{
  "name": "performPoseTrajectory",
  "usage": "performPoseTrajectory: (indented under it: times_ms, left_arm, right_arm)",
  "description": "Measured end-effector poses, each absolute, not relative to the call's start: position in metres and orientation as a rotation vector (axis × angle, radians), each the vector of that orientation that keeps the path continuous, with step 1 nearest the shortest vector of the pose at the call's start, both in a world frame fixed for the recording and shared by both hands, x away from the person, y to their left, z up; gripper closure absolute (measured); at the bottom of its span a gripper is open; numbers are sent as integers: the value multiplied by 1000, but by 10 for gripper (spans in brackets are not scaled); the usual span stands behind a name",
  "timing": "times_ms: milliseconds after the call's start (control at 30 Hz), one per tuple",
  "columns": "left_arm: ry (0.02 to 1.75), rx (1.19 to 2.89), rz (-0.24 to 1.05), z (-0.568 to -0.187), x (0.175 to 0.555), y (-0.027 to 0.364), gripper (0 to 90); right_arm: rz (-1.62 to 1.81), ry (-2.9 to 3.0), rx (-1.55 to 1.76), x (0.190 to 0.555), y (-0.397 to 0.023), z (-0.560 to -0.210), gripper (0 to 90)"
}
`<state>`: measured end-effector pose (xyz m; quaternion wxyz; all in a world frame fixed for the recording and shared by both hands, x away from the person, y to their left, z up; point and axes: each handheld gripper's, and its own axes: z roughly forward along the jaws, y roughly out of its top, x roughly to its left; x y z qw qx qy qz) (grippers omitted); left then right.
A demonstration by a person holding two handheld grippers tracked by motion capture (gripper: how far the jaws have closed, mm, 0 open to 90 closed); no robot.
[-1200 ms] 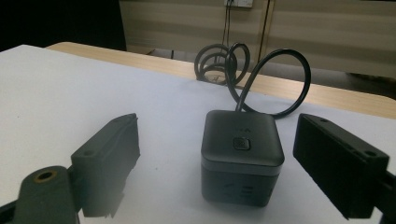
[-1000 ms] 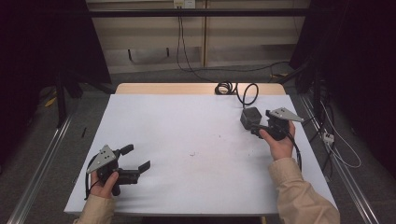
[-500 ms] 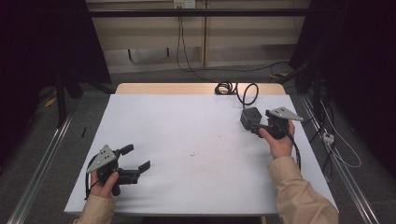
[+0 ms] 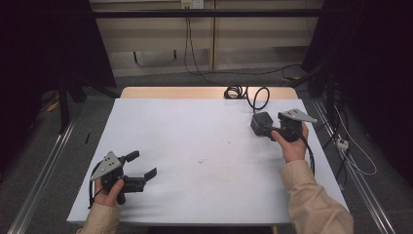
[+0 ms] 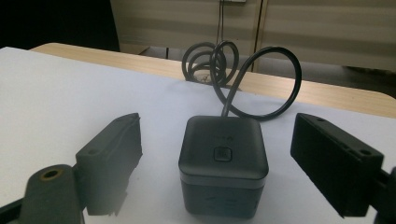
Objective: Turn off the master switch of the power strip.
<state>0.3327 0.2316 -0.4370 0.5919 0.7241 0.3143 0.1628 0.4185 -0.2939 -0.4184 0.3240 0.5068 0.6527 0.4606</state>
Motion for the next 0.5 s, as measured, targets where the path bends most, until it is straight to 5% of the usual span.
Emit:
performPoseTrajectory:
  times_ms: [500]
  left_arm:
    - [738,1681,380,-437,333,232,42]
  right_arm:
    - [1208,1728,1330,426,-295,-414,337]
